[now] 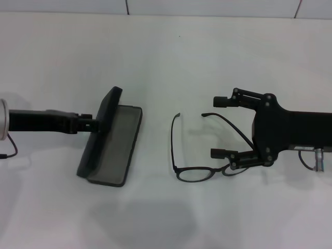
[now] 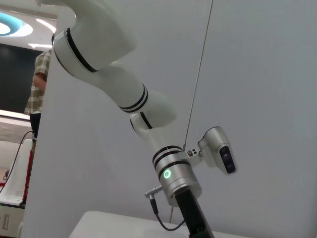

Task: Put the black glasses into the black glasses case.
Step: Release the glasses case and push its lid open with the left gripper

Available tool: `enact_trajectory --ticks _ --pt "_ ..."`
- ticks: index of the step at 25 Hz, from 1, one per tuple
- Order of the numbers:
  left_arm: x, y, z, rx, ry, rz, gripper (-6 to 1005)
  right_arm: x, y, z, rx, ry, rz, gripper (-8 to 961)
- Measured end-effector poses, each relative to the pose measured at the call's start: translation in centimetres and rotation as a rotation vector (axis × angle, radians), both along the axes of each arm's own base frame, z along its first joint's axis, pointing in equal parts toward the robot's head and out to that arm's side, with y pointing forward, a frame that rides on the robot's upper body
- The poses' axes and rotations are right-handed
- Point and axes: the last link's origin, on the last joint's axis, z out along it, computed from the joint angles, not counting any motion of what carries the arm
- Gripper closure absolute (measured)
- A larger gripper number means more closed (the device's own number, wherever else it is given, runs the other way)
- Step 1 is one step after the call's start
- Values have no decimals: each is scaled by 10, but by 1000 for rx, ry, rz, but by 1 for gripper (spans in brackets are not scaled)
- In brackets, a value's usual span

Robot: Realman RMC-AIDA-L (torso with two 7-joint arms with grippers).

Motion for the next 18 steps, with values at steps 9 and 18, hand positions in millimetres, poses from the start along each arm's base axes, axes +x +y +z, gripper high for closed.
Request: enact_trajectory --ticks 9,18 --pt "12 0 8 -15 -68 -34 264 4 -5 0 0 7 -5 92" --pt "18 4 1 -66 -27 -33 356 4 -6 -1 2 11 -5 95"
